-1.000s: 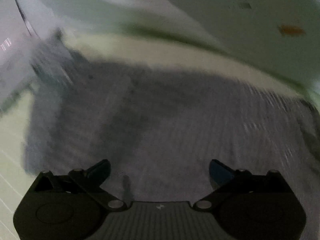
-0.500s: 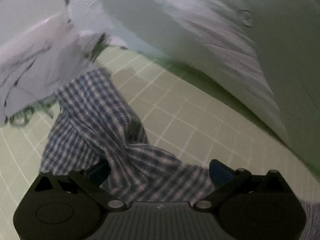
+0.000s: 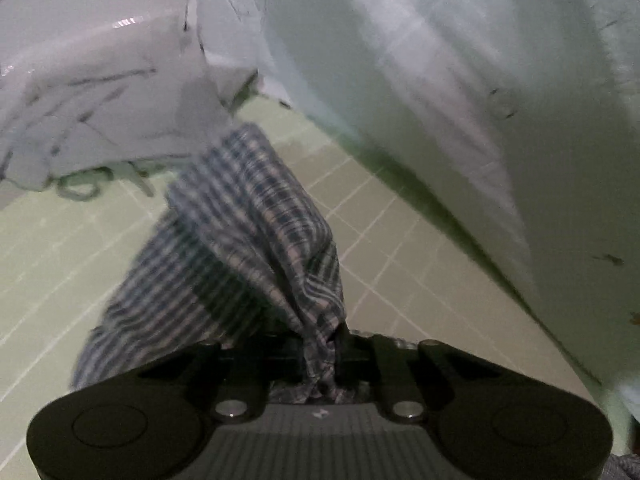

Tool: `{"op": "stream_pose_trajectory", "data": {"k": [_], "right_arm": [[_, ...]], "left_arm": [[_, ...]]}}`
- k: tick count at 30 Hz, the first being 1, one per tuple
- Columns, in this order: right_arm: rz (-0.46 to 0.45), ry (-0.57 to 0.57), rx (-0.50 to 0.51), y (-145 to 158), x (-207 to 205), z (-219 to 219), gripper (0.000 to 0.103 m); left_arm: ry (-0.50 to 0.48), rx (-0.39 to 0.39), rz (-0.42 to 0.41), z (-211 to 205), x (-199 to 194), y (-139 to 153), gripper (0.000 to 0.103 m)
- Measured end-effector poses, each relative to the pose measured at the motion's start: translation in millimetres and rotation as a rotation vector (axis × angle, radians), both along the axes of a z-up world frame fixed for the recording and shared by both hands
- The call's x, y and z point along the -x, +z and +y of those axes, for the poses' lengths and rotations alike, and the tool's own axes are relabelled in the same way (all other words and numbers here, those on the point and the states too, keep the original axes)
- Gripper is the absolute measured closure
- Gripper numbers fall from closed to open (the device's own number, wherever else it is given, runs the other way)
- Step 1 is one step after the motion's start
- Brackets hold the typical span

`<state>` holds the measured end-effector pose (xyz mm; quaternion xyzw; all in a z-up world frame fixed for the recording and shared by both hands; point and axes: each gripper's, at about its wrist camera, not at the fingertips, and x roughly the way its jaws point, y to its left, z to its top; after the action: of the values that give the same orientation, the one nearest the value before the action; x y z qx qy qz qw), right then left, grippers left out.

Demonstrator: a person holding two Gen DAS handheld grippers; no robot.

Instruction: Fold clothes

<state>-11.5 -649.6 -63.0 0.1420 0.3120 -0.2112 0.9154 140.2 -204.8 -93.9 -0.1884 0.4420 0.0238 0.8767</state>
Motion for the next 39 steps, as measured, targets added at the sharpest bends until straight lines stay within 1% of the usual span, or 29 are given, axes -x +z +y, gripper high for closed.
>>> {"op": "stream_pose_trajectory", "data": {"k": [2, 5, 7, 9, 10, 11, 12, 14, 16, 18, 19, 20, 21, 22, 23, 25, 26, 28, 29, 30, 34, 36, 39], "right_arm": [[-0.005, -0.002, 0.002, 8, 33, 7, 0.101], [0.07, -0.009, -0.006, -5, 77, 16, 0.101], [0.151, -0.025, -0.052, -32, 97, 16, 0.101], [0.227, -0.048, -0.107, -57, 115, 16, 0.101], [0.254, -0.06, -0.138, -65, 119, 15, 0.101], [0.282, -0.073, -0.169, -73, 124, 13, 0.101], [0.304, -0.087, -0.191, -76, 126, 10, 0.1], [0.286, -0.099, -0.19, -68, 124, 6, 0.096], [0.249, -0.096, -0.139, -52, 120, 6, 0.084], [0.207, -0.096, -0.085, -35, 117, 10, 0.071], [0.184, -0.092, -0.057, -27, 115, 12, 0.069], [0.161, -0.086, -0.03, -19, 114, 14, 0.064], [0.139, -0.084, -0.005, -12, 114, 17, 0.058], [0.116, -0.079, -0.001, -8, 111, 17, 0.055], [0.092, -0.074, 0.003, -5, 108, 17, 0.05], [0.045, -0.064, 0.01, 3, 102, 17, 0.048], [0.028, -0.055, -0.002, 5, 96, 16, 0.048], [0.001, -0.026, -0.021, 8, 80, 17, 0.045], [-0.012, -0.011, -0.031, 9, 71, 17, 0.041], [-0.013, 0.004, -0.049, 6, 62, 19, 0.039], [0.027, 0.055, -0.165, -9, 23, 28, 0.039], [0.053, 0.077, -0.211, -16, 7, 37, 0.039], [0.1, 0.112, -0.268, -29, -13, 43, 0.039]], "left_arm": [[-0.008, 0.005, -0.007, 7, 27, 8, 0.088], [-0.035, -0.046, 0.037, 11, 73, 1, 0.088], [-0.028, -0.075, 0.118, 14, 100, -21, 0.088], [-0.015, -0.067, 0.21, 19, 118, -43, 0.086], [-0.016, -0.073, 0.228, 20, 125, -48, 0.083], [-0.017, -0.081, 0.242, 20, 131, -52, 0.082], [-0.024, -0.094, 0.235, 18, 136, -51, 0.081], [-0.047, -0.113, 0.211, 13, 139, -42, 0.07], [-0.073, -0.122, 0.174, 8, 140, -31, 0.047], [-0.101, -0.119, 0.116, 1, 140, -15, 0.036], [-0.111, -0.116, 0.089, -2, 140, -9, 0.033], [-0.122, -0.112, 0.062, -6, 141, -2, 0.032], [-0.134, -0.109, 0.036, -10, 141, 4, 0.028], [-0.153, -0.106, 0.015, -14, 139, 9, 0.024], [-0.171, -0.102, -0.005, -18, 137, 13, 0.022], [-0.206, -0.097, -0.045, -26, 133, 22, 0.021], [-0.218, -0.102, -0.051, -30, 128, 23, 0.021], [-0.242, -0.111, -0.063, -39, 116, 25, 0.021], [-0.254, -0.116, -0.069, -44, 111, 26, 0.021], [-0.264, -0.12, -0.074, -48, 105, 27, 0.021], [-0.252, -0.092, -0.102, -57, 95, 37, 0.02], [-0.24, -0.063, -0.119, -57, 88, 41, 0.018], [-0.225, -0.033, -0.141, -58, 78, 48, 0.017]]}}
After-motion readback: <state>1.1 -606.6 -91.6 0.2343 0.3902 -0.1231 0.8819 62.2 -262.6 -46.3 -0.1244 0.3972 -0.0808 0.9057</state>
